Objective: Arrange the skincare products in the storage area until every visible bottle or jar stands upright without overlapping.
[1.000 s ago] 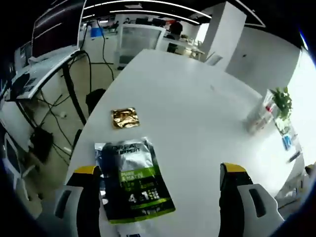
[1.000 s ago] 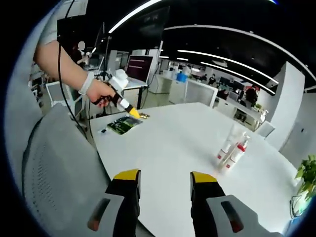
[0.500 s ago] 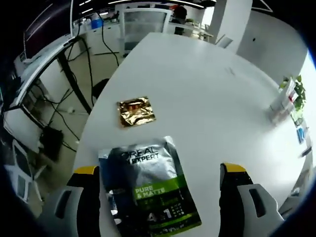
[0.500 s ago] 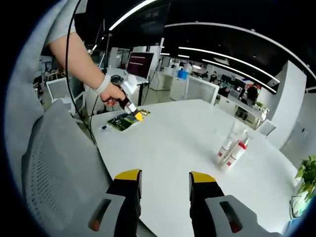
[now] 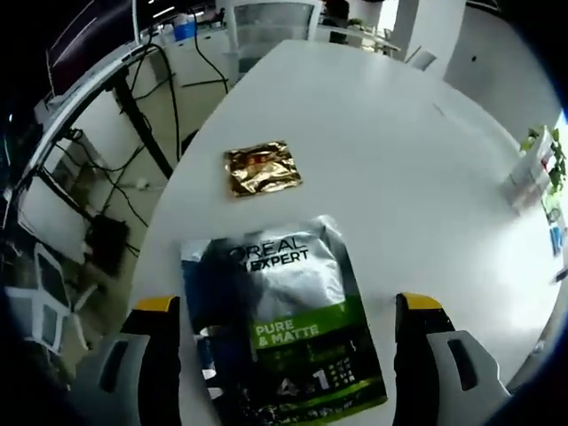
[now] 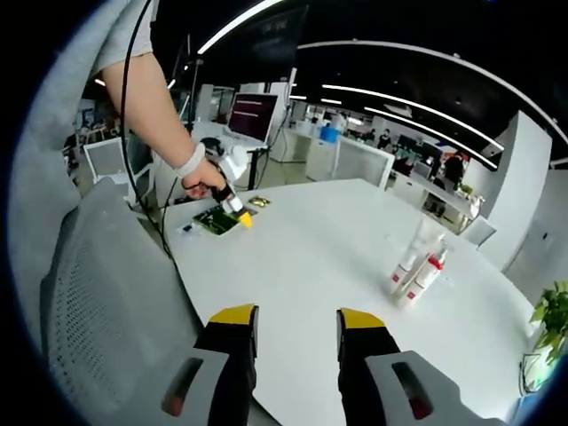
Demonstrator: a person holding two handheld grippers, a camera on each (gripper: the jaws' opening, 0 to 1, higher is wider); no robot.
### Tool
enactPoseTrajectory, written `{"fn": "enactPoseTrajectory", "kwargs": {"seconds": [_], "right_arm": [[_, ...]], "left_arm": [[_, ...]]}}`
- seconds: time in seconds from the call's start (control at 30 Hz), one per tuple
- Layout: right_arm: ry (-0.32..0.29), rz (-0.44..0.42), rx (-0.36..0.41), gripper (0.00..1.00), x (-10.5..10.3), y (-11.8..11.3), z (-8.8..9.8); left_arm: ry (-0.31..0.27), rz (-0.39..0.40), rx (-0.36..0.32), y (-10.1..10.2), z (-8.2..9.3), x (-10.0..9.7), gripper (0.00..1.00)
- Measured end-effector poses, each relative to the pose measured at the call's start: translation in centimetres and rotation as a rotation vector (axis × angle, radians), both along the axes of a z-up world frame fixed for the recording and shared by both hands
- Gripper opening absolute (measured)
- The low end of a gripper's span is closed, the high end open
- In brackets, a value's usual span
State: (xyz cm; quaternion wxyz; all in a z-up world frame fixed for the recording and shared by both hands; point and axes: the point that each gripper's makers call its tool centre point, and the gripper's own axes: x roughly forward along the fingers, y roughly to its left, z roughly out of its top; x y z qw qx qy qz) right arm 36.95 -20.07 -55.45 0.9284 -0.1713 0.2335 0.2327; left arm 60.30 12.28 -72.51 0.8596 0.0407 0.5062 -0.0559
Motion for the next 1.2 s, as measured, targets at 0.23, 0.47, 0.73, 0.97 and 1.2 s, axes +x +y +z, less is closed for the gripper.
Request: {"fn": "enactPoseTrajectory", "kwargs": {"seconds": [0.23,0.47,0.73,0.97,1.2], "right_arm": [[0.005,-0.002,-0.006,0.27,0.0,-0.1,-0.1],[0.001,0.001,-0.010,0.25,-0.1,-0.1,-0.1],[0.002,0.011,-0.025,0.22,-0.2,0.0,-0.1],[0.005,0.014,-0.031,0.21,-0.2,0.0,-0.2],[0.009,0.023,-0.028,0.21,-0.2,0.2,-0.3]], "left_arm": [[-0.092,0.076,-0.035,0.3,0.1,-1.5,0.97],[-0.134,0.036,-0.033,-0.8,0.8,-1.6,0.73],[-0.172,-0.086,-0.061,-2.5,1.1,-1.6,0.48],[-0.189,-0.134,-0.092,-3.0,1.0,-1.8,0.22],[-0.152,-0.132,-0.209,-3.4,1.2,-2.2,0.14]]}}
